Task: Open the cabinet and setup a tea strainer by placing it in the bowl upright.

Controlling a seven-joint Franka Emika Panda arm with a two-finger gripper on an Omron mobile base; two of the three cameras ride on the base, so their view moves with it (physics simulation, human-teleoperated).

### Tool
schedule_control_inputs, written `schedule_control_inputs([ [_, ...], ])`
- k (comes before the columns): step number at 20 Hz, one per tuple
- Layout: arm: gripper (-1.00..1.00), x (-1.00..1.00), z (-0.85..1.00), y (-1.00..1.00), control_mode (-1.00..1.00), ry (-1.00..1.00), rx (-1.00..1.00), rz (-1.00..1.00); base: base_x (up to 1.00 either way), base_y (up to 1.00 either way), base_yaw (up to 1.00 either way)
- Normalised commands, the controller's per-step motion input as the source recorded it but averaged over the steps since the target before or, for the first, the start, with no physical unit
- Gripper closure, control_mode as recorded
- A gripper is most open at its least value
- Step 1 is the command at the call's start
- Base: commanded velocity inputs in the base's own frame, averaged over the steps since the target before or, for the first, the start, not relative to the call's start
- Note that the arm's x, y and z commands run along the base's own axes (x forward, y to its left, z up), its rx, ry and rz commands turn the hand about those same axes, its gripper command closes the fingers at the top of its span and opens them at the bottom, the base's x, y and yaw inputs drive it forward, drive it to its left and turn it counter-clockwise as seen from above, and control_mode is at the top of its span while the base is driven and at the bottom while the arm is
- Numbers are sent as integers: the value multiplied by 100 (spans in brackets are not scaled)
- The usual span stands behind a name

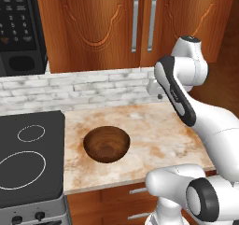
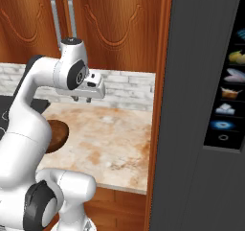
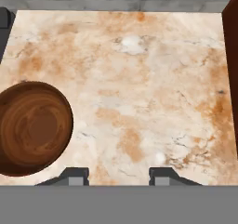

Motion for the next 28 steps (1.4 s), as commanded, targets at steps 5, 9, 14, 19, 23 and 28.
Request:
schedule_control_inputs([
  [5, -100, 1, 0, 1, -100, 0, 0, -2, 0, 0, 0],
  [9, -100, 0, 13, 42, -100, -4, -2, -14, 0, 0, 0],
  [14, -100, 0, 68, 24, -100, -28, -3, -1, 0, 0, 0],
  [19, -100, 0, 96, 0, -100, -40, 0, 0, 0, 0, 0],
  [23, -100, 0, 75, 0, -100, -28, 0, 8, 0, 0, 0],
  [28, -100, 0, 56, 0, -100, -23, 0, 6, 0, 0, 0],
])
